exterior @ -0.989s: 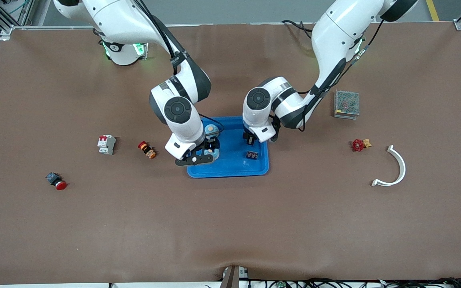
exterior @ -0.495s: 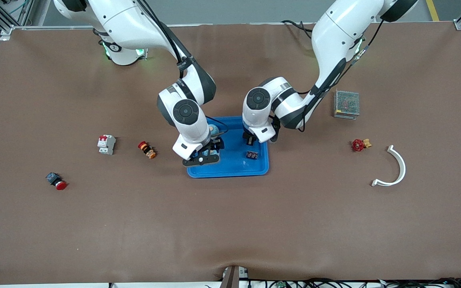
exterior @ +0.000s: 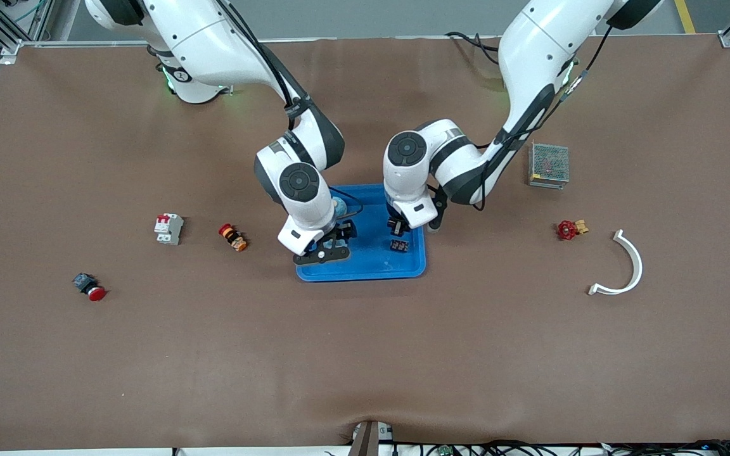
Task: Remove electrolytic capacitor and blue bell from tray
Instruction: 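Lift the capacitor with the left gripper while the right gripper grasps the bell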
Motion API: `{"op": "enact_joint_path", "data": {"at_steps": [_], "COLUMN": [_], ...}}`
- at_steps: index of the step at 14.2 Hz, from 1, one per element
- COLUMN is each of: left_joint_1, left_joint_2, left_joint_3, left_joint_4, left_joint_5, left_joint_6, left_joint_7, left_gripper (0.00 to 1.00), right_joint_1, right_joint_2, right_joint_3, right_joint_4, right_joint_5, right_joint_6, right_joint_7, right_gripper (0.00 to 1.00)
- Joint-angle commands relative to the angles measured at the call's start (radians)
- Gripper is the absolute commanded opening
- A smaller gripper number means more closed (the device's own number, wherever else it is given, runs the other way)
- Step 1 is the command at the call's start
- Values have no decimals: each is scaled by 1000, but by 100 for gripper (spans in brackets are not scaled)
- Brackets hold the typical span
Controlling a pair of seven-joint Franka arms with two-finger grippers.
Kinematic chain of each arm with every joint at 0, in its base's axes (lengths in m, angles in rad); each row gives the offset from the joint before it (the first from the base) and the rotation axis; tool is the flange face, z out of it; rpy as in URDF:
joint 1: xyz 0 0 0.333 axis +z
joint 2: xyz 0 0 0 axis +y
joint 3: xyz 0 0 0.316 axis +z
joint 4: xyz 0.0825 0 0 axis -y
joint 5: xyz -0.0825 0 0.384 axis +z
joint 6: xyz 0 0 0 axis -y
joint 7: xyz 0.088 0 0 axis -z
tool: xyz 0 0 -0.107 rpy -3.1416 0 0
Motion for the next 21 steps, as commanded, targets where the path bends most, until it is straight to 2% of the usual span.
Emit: {"op": "enact_joint_path", "data": {"at_steps": [1,6,12,16,21], "left_joint_1": [16,100,233,328,424], "left_joint_2": [-83,-196,-317,-386,-393], "left_joint_3": [2,-7,-9,-7,-7], "left_joint_4": [-10,-14,-34,-99,-186], "left_joint_5": [18,-11,-143,-198,-198], "left_joint_6": [-75,-215,-356,-391,-391], "left_joint_7": [67,280,648,877,1050], "left_gripper": [0,0,0,0,0], "right_joint_1": [23,31,37,45,49], "right_joint_2": [19,47,59,70,70], "right_joint_3": [-10,-10,-10,-12,-12], "right_joint_4": [3,0,-28,-28,-31], "right_joint_5": [16,14,13,5,5], "right_joint_6": [35,54,97,105,105], "right_joint_7": [7,8,7,8,10], "right_gripper": [100,100,100,100,100]}}
